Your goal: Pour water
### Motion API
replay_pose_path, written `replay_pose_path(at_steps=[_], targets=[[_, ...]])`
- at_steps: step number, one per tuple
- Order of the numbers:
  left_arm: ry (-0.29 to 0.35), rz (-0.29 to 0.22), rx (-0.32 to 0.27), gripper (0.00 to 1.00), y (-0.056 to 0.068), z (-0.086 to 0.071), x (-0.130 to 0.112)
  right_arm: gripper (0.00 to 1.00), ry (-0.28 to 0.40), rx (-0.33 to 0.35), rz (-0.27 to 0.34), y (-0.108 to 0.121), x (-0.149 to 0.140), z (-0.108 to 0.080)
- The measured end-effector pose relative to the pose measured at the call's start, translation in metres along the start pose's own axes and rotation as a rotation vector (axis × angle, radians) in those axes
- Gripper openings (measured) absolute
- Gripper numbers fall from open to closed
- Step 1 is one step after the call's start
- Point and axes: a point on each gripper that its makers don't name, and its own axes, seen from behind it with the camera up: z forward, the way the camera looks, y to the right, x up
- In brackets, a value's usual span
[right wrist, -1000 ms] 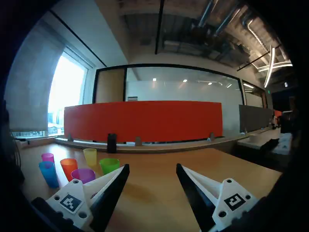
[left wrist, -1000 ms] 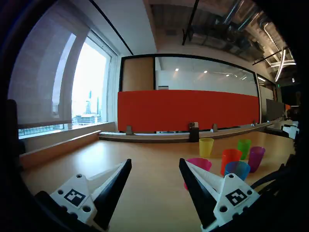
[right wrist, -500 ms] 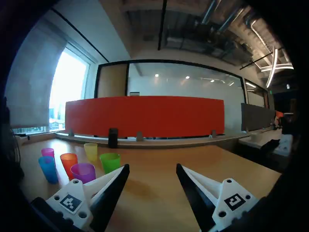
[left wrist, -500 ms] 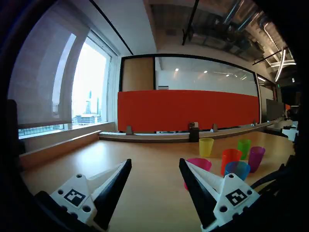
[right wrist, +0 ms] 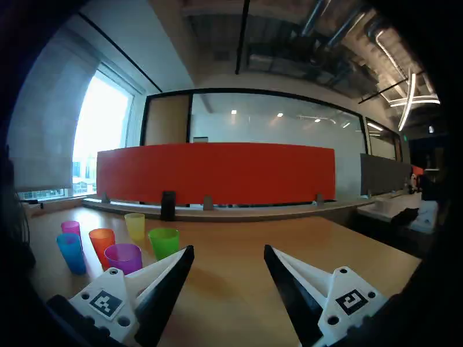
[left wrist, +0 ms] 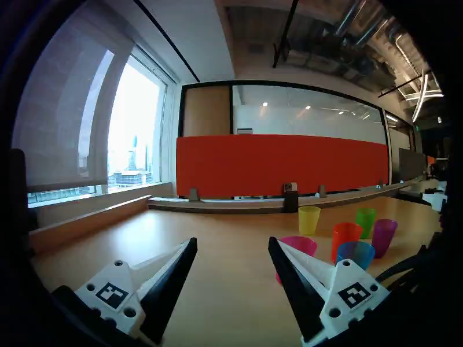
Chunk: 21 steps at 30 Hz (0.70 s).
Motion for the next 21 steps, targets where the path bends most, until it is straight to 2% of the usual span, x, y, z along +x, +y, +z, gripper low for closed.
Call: replay_pose_path(at_steps=[21], targets=[[0.0,0.0,0.0,0.91,0.0007,0.0001,-0.0004,0.94,-0.002,0.005,0.001,-0.002,-0.0003,0.0003]])
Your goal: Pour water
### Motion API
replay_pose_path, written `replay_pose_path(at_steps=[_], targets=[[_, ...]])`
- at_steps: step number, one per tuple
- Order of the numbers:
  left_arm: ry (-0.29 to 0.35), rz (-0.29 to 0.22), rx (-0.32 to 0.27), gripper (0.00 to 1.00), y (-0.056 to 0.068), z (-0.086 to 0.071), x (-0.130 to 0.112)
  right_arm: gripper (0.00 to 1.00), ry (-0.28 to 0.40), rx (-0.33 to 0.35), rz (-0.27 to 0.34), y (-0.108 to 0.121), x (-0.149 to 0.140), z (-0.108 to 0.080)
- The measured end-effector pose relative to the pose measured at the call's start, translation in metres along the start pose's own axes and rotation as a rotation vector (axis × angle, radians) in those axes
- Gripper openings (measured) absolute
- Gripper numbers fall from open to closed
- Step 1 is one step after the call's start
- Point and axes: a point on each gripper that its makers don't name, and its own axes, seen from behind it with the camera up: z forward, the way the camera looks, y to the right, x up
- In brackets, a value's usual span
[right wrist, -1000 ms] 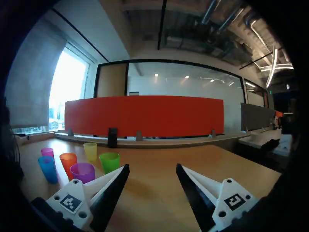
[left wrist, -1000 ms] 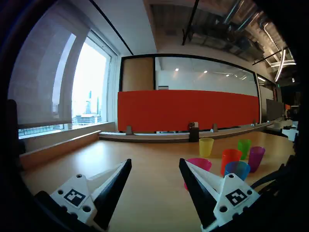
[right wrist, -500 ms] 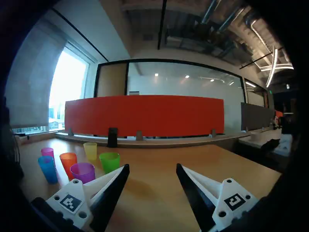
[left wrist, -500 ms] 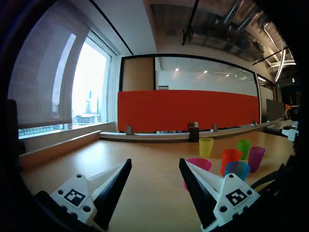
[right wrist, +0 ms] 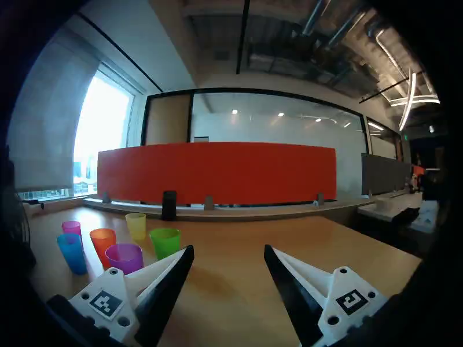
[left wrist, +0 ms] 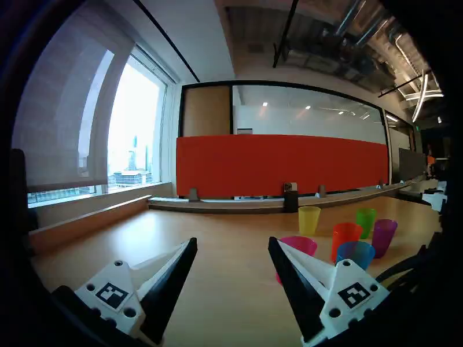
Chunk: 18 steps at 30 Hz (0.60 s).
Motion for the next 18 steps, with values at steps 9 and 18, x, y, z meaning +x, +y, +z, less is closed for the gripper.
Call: replay_pose_path(at_steps=[9,18], targets=[[0.0,0.0,0.0,0.91,0.0003,0.0001,0.0,0.94,-0.001,-0.001,0.0,0.0001,0.0004,0.0004],[0.0,0.0,0.0,0.91,-0.0003,0.0,-0.0001,0.94,-0.001,-0.006,0.001,0.001,0.0005,0.0004]])
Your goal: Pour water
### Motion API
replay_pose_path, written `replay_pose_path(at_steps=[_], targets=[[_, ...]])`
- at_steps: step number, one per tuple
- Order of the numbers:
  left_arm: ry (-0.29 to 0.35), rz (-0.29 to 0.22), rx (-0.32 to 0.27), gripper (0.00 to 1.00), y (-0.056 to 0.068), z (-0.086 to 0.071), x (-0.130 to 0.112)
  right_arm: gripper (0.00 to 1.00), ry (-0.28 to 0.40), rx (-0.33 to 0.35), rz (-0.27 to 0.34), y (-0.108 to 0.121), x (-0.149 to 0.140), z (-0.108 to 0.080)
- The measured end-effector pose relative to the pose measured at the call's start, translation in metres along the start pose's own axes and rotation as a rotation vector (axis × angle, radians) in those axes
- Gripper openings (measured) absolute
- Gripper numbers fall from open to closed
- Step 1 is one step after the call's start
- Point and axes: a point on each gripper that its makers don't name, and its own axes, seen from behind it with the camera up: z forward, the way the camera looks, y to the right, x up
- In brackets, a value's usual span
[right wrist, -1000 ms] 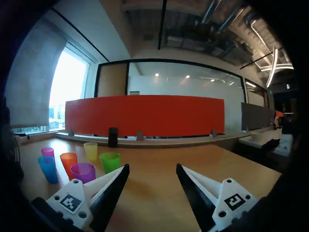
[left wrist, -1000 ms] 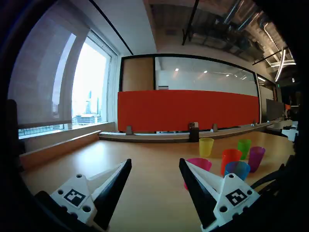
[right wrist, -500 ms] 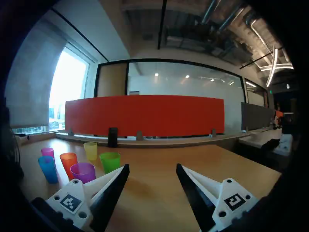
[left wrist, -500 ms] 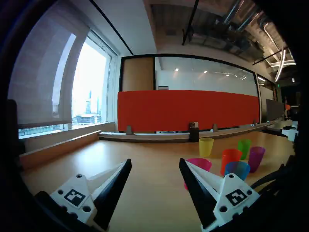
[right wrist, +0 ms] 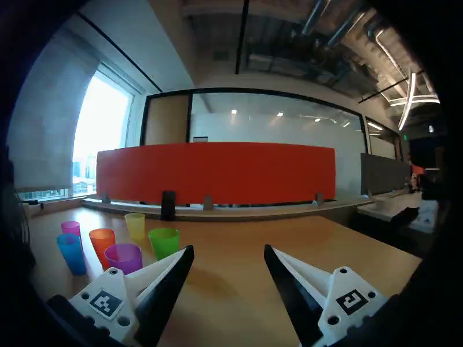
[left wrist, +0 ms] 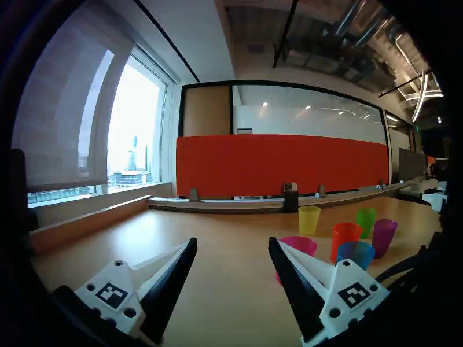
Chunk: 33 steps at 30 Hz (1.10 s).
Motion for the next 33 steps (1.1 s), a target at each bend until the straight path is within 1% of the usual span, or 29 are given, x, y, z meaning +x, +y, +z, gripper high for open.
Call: replay_pose_path(at_steps=[4,8,33], targets=[[0.0,0.0,0.0,0.91,0.0001,-0.0001,0.0001,0.94,0.0,-0.001,0.0,0.0005,-0.0002,-0.0003],[0.0,0.0,0.0,0.91,0.0007,0.0,0.0002,1.0,0.0,-0.001,0.0,0.0,-0.0006,-0.0005],[-0.001,0.0,0.0,0.91,0.0,-0.0001,0.0022,1.0,-0.001,0.0,-0.001,-0.0005,0.001,-0.001]])
